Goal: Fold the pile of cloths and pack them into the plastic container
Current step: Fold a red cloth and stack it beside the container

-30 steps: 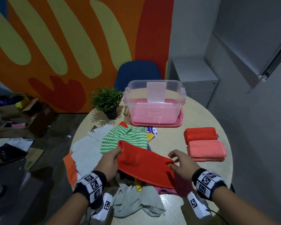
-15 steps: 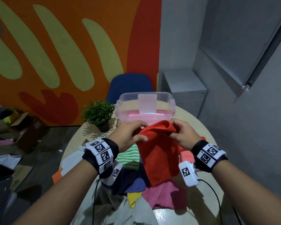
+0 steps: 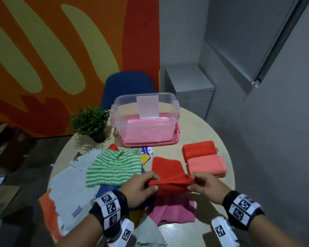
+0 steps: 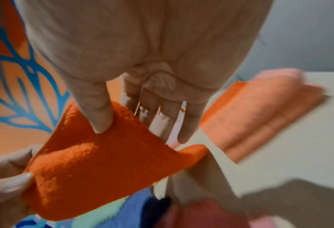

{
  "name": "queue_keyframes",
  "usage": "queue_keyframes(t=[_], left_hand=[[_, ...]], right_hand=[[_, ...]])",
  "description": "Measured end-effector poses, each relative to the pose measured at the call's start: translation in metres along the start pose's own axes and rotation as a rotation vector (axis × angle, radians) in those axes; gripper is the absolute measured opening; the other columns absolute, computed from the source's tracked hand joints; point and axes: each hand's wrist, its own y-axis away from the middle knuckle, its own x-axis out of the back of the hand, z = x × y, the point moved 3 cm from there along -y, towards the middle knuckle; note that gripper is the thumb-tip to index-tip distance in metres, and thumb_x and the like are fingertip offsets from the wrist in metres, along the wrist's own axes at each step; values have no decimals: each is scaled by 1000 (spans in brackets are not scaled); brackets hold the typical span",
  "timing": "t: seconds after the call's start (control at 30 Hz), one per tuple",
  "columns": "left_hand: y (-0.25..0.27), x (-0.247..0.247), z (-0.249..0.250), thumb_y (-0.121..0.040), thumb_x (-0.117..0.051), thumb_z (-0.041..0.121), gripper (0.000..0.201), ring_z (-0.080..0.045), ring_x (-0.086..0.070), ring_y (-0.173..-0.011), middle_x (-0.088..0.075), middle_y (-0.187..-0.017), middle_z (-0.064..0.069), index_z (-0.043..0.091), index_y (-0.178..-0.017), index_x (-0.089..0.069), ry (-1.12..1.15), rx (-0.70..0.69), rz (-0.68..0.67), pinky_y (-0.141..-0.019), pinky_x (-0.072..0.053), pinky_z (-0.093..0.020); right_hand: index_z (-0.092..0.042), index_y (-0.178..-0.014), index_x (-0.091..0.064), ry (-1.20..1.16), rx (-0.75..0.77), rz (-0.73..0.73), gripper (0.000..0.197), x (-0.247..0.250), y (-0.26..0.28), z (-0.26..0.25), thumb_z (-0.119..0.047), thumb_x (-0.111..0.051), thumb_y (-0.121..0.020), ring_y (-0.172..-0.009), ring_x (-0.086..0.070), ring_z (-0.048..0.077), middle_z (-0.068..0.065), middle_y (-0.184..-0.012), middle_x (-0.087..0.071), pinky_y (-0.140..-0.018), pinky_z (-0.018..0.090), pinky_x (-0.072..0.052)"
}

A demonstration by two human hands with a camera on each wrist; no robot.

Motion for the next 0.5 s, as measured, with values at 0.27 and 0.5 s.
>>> queue_keyframes(t=[0.27,0.5], left_hand=[[-7,-47,-58,-75,-79,47,64,-25,-69,-84,-67,-96,-14,38,-127,-44,428,306,-55,-81,-56,-53],[-36,-52,-68,-87,-66,-3,82,-8,-58,-62,-57,-72,-7,43,-139,-22,372,320,32,-63,-50,-22]], right_hand=[[-11,-99,-64,-120,-236,55,16,-35,-2,49,-21,-52,-103,-85,-68,13,-2,-90,-73,-72,17,-52],[-26,-125,-39,-98,-312,24,49,-31,-38,65,-14,-69,-87,-74,-62,14,6,-89,-59,-72,29,-53]])
